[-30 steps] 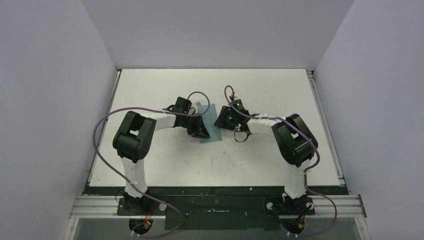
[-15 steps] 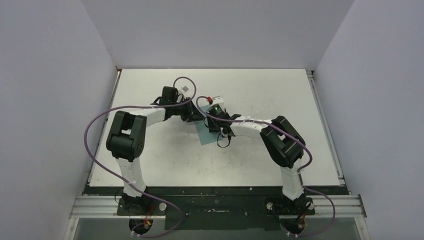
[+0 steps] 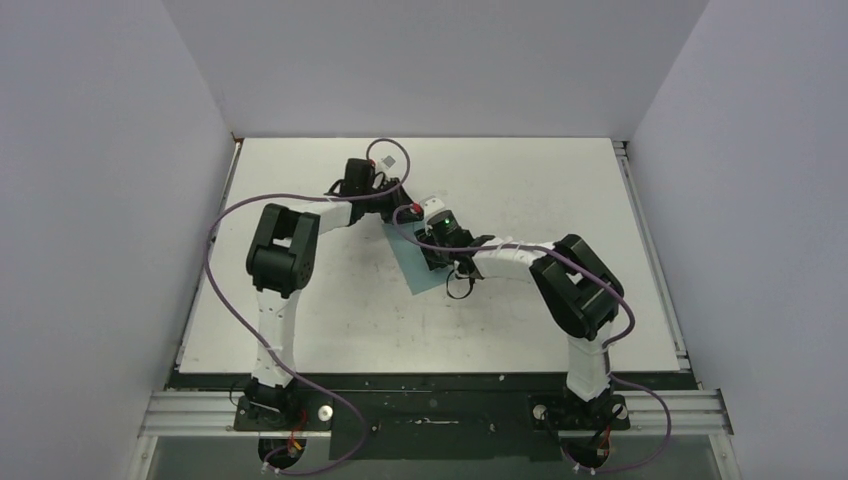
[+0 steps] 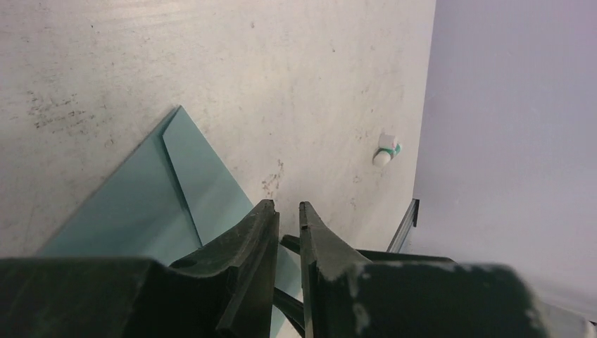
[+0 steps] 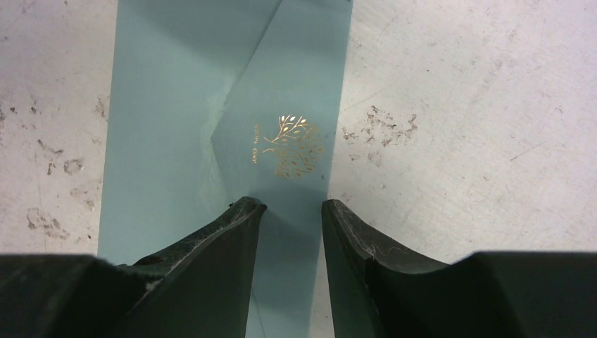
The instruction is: Place the letter into the envelope and seal it
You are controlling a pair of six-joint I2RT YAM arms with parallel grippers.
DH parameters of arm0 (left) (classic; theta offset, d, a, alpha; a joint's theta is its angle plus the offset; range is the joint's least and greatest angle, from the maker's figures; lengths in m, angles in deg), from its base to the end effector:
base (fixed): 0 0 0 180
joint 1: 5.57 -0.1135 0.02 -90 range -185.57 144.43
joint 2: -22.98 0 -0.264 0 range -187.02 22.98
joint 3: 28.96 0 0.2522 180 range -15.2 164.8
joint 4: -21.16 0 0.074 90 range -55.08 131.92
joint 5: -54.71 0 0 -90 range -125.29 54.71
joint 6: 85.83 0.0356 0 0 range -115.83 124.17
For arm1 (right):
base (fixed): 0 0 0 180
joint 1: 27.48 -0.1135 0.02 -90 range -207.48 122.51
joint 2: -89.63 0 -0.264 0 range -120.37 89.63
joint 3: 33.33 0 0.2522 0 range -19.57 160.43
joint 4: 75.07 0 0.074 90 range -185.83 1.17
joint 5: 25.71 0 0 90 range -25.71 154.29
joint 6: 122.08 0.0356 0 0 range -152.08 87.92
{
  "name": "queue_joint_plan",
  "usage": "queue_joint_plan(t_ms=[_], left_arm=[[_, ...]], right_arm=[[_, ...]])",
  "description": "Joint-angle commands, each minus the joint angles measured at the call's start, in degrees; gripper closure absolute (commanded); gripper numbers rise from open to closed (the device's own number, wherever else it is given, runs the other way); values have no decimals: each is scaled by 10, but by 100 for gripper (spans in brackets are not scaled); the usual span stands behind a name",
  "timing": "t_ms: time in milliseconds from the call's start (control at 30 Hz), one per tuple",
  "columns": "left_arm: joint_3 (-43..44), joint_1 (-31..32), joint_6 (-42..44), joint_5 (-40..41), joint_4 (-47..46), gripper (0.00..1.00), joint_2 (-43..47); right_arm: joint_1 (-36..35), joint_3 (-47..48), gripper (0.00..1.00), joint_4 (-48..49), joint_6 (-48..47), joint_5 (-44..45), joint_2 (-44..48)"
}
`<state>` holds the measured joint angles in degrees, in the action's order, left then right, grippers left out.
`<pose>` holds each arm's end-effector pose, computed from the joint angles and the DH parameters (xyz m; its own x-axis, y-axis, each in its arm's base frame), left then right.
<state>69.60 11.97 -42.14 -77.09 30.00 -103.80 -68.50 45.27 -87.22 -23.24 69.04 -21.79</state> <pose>0.4510 -0.1674 0.1451 -0.9261 -0.2726 -0.2608 0.0900 0.5116 -0.8545 0.3081 0.2641 0.1452 -0.6206 -0.3369 -0.7081 -0.5207 0.8522 0.0509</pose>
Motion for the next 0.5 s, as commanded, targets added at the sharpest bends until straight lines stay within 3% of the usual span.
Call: queue_joint_plan(t_ms=[0, 233, 467], left_arm=[[49, 12, 27, -3, 20, 84, -36], [-9, -12, 54, 9, 46, 91, -42], [-45, -14, 55, 6, 75, 94, -48]], right_arm=[[14, -33, 62, -109, -42, -42, -3], [31, -19, 62, -120, -35, -72, 20], [31, 96, 61, -184, 22, -82, -9]])
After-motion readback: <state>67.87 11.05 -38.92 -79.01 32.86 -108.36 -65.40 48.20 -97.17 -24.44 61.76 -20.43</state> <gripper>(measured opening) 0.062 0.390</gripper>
